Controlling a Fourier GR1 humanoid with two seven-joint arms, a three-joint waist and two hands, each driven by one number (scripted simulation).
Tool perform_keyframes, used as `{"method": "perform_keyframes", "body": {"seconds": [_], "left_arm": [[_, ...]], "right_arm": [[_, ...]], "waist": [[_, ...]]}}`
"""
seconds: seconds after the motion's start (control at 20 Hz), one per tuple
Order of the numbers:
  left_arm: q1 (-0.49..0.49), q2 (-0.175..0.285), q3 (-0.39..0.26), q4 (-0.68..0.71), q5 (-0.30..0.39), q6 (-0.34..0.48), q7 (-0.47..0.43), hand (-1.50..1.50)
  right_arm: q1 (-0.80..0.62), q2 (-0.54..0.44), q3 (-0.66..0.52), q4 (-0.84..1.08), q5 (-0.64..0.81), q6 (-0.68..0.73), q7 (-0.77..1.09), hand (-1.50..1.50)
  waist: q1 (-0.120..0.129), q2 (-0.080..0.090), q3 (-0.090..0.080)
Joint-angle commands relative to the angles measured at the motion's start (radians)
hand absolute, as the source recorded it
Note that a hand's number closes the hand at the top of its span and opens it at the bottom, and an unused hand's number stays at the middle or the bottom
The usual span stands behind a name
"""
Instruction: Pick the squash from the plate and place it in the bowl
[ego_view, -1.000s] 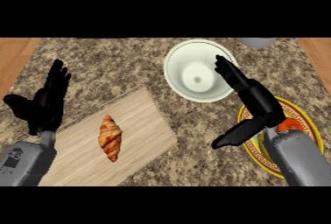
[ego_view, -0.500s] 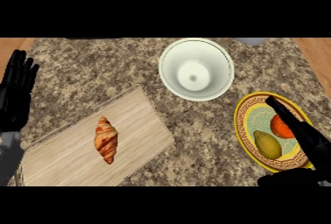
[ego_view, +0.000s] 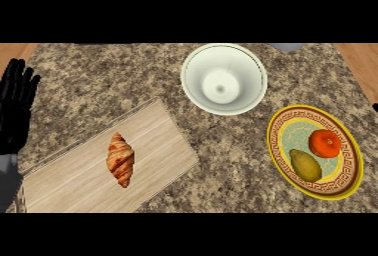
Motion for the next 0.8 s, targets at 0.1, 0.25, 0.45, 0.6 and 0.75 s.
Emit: {"method": "perform_keyframes", "body": {"seconds": [0.1, 0.25, 0.45, 0.6, 0.75], "left_arm": [[0.022, -0.018, -0.01, -0.053, -0.012, 0.017, 0.02, 0.0], [-0.007, -0.035, -0.018, -0.017, -0.027, 0.003, 0.0, 0.0], [-0.009, -0.026, 0.02, -0.036, -0.016, -0.018, 0.019, 0.0], [0.009, -0.033, 0.026, -0.041, -0.033, -0.028, 0.043, 0.0], [-0.021, -0.078, 0.018, 0.001, -0.078, -0.03, 0.0, 0.0]], "right_arm": [[0.126, -0.203, -0.099, -0.065, 0.064, 0.158, 0.087, -1.5], [0.053, -0.26, -0.053, -0.091, 0.07, 0.246, 0.187, -1.5], [0.07, -0.276, -0.092, -0.007, 0.163, 0.308, 0.088, -1.5], [0.111, -0.228, -0.107, -0.007, 0.234, 0.332, 0.055, -1.5], [0.043, -0.173, -0.091, 0.089, 0.31, 0.323, -0.016, -1.5]], "waist": [[-0.005, -0.004, 0.001], [0.021, 0.005, 0.001], [0.024, 0.005, 0.002], [0.02, 0.004, 0.002], [0.023, 0.006, 0.003]]}}
